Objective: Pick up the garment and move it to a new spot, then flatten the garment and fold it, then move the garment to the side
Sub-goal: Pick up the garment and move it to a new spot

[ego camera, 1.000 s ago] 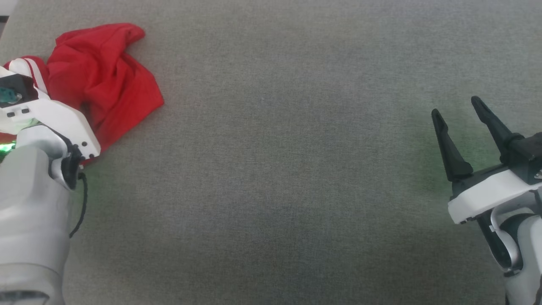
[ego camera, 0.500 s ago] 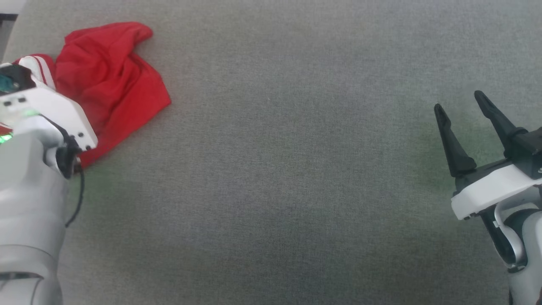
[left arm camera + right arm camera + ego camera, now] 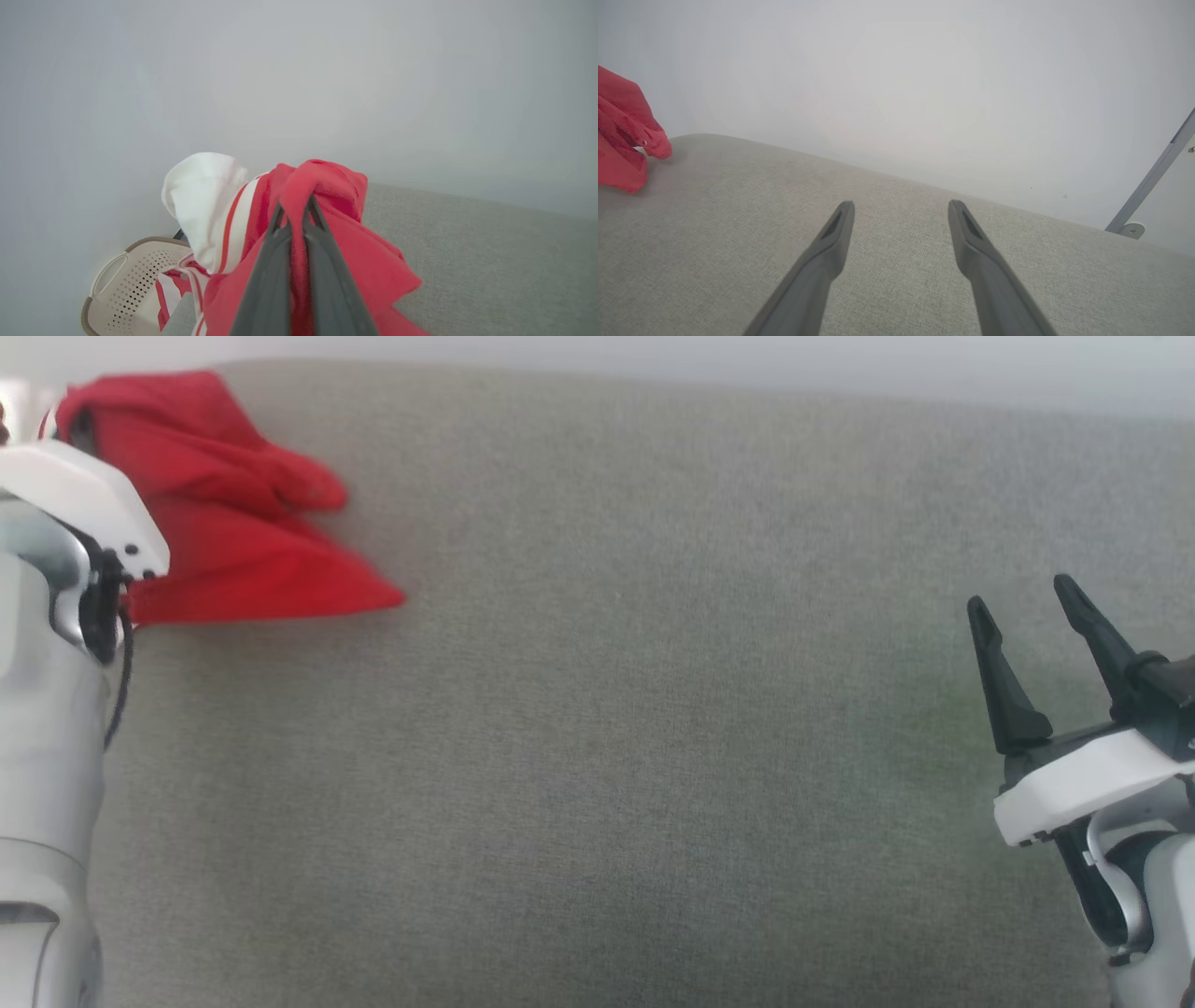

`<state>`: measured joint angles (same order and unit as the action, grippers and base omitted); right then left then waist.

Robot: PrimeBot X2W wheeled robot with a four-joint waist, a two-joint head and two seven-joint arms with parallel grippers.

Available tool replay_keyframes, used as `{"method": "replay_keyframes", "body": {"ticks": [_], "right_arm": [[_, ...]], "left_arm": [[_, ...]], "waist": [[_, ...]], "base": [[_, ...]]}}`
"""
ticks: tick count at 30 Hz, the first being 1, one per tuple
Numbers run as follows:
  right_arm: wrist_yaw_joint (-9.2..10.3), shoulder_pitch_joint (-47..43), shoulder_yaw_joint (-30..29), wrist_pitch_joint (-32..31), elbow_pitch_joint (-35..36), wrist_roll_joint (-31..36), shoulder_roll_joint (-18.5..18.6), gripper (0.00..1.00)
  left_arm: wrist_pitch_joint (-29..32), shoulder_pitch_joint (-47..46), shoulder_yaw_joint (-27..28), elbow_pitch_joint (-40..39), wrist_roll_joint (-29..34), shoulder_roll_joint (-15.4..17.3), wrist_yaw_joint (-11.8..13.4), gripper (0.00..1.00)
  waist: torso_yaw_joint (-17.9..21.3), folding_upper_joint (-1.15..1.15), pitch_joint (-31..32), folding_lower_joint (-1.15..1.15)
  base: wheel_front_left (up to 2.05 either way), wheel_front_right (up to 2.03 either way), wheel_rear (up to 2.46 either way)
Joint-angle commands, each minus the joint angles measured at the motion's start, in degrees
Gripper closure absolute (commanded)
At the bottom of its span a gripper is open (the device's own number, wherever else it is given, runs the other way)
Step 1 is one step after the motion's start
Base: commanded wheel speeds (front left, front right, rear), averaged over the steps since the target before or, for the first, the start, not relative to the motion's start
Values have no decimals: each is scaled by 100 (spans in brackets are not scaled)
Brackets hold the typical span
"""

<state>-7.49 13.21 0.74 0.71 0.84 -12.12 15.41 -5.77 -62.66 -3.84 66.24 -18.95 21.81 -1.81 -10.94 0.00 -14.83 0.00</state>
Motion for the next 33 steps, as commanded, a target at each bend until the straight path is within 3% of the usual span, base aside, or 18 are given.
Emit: {"method": "replay_keyframes", "body": {"ticks": [1,7,13,20,27,33], "right_arm": [[0,-71,-41,55,-20,12,-54,0],[0,-158,-165,130,-37,37,-189,0],[0,-241,-364,196,-19,88,-314,0],[0,-232,-749,298,0,130,-380,0],[0,-233,-1110,389,17,193,-458,0],[0,-236,-1341,484,-44,213,-517,0]], "left_arm": [[-83,-127,-61,-137,87,45,-62,100],[-131,-155,-196,-634,145,99,-184,100],[259,17,-441,-1638,228,134,-303,100],[1294,505,-655,-3595,105,159,-346,100],[2515,1241,-914,-5762,-42,141,-198,100],[3363,1773,-1272,-6930,-116,38,-114,100]], "waist": [[-51,0,164,0],[-65,0,418,0],[32,0,657,0],[319,0,791,0],[827,0,811,0],[1340,0,720,0]], "base": [[0,0,0],[0,0,0],[0,0,0],[0,0,0],[0,0,0],[0,0,0]]}}
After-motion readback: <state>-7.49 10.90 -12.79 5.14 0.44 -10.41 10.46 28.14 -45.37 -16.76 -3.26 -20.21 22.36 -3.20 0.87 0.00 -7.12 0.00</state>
